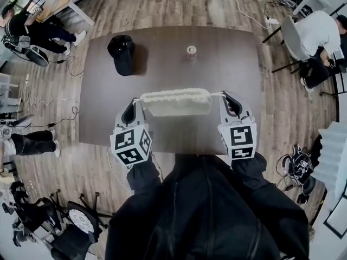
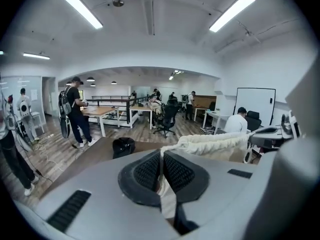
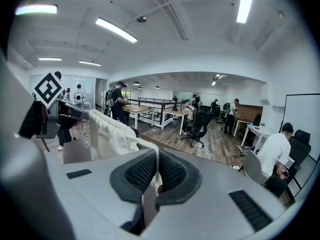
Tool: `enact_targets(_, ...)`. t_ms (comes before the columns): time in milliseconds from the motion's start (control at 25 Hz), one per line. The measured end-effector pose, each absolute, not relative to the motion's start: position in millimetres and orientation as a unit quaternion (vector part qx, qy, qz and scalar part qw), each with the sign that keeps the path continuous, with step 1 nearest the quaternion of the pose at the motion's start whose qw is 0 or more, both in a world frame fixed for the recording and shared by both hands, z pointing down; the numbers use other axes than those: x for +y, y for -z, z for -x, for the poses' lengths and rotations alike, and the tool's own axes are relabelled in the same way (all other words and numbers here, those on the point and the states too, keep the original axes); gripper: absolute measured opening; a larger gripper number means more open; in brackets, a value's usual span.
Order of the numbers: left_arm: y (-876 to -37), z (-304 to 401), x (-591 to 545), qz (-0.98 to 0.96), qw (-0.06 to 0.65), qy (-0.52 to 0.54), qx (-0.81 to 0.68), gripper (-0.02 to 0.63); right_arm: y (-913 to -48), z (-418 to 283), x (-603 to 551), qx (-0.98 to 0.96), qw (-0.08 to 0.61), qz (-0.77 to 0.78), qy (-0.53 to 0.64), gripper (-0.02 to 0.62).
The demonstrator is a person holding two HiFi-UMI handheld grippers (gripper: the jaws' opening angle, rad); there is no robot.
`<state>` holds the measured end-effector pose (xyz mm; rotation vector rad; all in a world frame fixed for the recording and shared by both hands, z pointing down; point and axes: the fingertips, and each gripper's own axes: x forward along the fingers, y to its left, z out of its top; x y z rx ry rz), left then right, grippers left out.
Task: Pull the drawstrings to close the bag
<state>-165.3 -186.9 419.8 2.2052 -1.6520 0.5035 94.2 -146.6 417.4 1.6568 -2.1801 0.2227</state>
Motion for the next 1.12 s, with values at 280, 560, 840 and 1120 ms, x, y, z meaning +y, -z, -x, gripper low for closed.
enact_targets(280, -412.8, 180.6, -176.6, -0.756, 0.180, -0.159, -0.609, 0.032, -414.1, -96.5, -138.1, -0.774, 0.192, -0.599, -0.079, 0.025)
enact_targets(560, -407.1, 201.4, -175.7, -0.735, 0.185, -0.139, -0.637, 0.032, -413.3, -100.4, -140.3, -0.763, 0.197, -0.610, -0.081, 0.025)
enact_targets(840, -406.9, 240.4, -182.6, -0.711, 0.222, -0.097, -0.660, 0.032, -403.2, -114.3, -150.3, -0.752, 0.207, -0.623, -0.062, 0.025)
enact_targets(1120, -400.6, 251.1, -180.2, -0.694, 0.220, -0.082, -0.681, 0.032, -410.5, -132.7, -151.0, -0.747, 0.193, -0.630, -0.089, 0.025)
